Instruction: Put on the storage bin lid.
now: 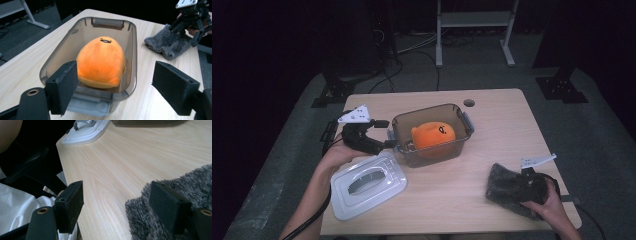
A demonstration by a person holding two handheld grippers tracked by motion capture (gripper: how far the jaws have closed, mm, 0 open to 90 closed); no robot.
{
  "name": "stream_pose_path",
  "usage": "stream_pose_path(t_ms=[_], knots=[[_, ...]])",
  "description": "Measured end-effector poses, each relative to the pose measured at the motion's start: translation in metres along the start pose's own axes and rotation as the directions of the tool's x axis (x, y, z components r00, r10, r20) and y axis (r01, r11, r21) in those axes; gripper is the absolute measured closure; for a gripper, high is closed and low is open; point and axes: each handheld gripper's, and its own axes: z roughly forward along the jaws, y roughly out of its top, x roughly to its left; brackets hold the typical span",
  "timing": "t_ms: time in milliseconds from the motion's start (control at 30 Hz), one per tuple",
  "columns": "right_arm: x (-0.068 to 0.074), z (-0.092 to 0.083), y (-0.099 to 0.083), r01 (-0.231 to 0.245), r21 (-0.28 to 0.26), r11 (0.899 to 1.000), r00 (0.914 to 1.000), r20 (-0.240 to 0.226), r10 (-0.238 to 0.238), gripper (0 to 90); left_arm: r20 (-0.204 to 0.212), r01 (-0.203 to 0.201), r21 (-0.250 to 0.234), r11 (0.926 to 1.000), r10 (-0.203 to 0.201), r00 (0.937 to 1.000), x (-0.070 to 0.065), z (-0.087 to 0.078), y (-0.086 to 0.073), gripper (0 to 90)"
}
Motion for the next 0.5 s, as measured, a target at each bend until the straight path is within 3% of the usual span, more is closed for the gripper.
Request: stream_pose_path(t_ms=[500], knots=[[-0.001,0.000,0.000,-0.002,0.004,1.000,1.0000,0.003,0.002,26.7,-0.016,0.000,-0.008,1.0000,0.000,0.9999,-0.005,-0.013,-0.017,17.2]])
